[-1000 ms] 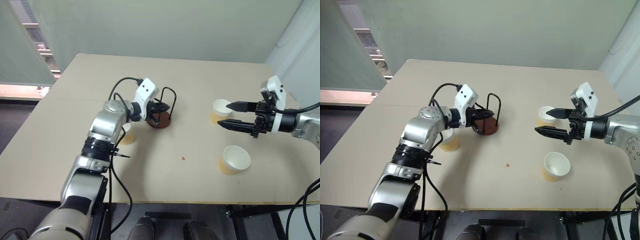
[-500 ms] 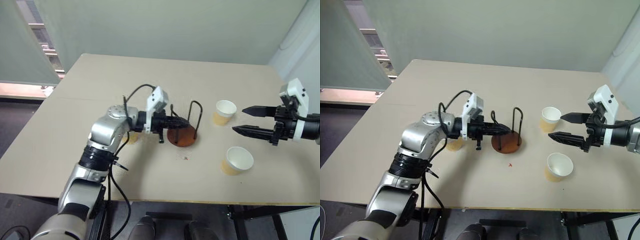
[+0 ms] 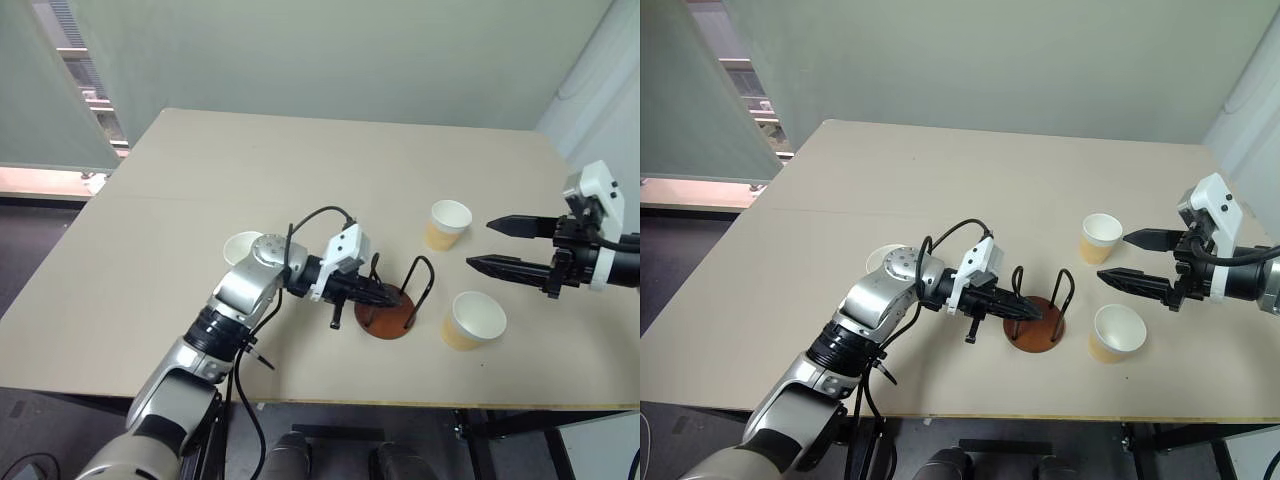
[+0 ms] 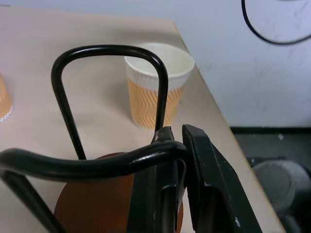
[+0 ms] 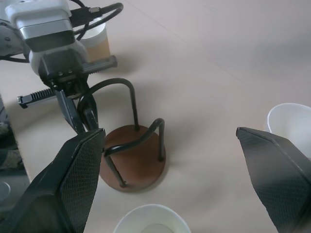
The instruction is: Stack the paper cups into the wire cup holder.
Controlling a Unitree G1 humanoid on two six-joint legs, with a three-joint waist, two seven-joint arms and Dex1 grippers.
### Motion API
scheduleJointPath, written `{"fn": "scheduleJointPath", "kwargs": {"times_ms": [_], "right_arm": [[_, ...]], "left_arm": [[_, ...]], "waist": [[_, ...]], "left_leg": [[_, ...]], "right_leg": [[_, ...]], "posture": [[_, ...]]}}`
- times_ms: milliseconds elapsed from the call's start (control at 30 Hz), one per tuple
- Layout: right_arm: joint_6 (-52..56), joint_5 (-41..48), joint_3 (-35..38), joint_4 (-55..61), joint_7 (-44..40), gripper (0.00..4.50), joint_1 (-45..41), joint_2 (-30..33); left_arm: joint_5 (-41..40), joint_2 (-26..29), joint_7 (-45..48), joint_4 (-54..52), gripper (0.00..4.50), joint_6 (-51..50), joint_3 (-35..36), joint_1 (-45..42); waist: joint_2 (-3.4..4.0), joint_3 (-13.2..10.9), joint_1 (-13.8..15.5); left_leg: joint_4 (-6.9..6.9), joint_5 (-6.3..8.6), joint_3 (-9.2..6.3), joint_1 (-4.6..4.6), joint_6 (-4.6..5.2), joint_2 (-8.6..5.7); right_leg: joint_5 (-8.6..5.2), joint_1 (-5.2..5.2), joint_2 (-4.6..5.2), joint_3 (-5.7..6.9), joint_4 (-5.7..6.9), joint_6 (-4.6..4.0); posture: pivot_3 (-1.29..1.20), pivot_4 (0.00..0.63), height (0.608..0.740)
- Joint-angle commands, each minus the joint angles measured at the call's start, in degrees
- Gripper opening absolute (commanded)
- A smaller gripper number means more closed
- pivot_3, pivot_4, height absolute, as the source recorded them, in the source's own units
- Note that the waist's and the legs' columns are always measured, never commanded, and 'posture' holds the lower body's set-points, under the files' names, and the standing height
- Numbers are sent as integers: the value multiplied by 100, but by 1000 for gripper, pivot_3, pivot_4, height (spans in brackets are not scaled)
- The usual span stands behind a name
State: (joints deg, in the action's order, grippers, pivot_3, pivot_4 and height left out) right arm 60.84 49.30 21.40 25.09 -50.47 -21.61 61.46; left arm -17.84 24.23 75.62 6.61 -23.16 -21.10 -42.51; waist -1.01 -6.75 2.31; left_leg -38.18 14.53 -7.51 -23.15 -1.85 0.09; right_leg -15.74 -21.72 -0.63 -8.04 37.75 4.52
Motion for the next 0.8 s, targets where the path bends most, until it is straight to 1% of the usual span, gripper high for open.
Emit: {"fn": "scheduleJointPath", "kwargs": {"times_ms": [33,67,100,133,367,400,467,500,600,800], "right_arm": [[-100,17,51,21,31,4500,-111,96],[-131,-7,-9,-10,23,4500,-155,89],[-174,-38,-82,-51,8,4500,-209,77],[-210,-62,-144,-85,-4,4500,-256,66],[-491,-237,-509,-339,-150,4500,-463,70],[-533,-267,-563,-375,-180,4500,-497,71],[-624,-347,-676,-460,-242,4500,-564,77],[-675,-390,-738,-504,-282,4500,-598,86],[-840,-556,-920,-668,-421,4500,-701,112],[-1258,-1042,-1321,-1241,-771,4500,-999,161]], "left_arm": [[298,188,129,80,13,306,-120,83],[328,205,103,124,13,372,-93,72],[341,202,44,171,638,394,-42,44],[347,201,16,203,861,403,0,21],[443,202,-173,155,3268,358,114,47],[429,200,-220,119,3706,315,148,53],[467,187,-376,91,4278,350,222,23],[444,200,-401,60,4442,337,267,-8],[327,357,-339,-160,4442,247,417,-69],[82,934,-140,-737,4442,76,818,-61]], "waist": [[1,0,-7],[2,2,-12],[5,3,-18],[8,5,-24],[8,5,-32],[8,5,-34],[8,5,-37],[8,5,-36],[8,5,-38],[8,5,-51]], "left_leg": [[0,2,0,1,4,1],[0,3,-1,2,6,1],[0,4,-1,5,7,1],[0,6,-1,6,11,1],[2,7,-2,-2,16,0],[2,6,-1,-3,12,0],[4,3,-1,-4,7,1],[5,2,-1,-6,6,1],[5,2,-1,-7,6,1],[7,2,-1,-10,6,2]], "right_leg": [[0,0,0,0,0,0],[0,2,0,0,0,0],[0,4,0,-2,0,-1],[1,4,0,-2,1,-1],[1,0,3,-2,-2,-1],[1,-1,3,-2,-4,-1],[1,-1,2,-1,-11,-1],[1,-1,2,0,-14,0],[1,0,2,1,-17,0],[2,-4,2,2,-19,-1]], "posture": [[0,150,740],[0,150,740],[0,150,740],[0,150,740],[0,150,740],[0,150,740],[0,150,740],[0,150,740],[0,150,740],[0,150,740]]}}
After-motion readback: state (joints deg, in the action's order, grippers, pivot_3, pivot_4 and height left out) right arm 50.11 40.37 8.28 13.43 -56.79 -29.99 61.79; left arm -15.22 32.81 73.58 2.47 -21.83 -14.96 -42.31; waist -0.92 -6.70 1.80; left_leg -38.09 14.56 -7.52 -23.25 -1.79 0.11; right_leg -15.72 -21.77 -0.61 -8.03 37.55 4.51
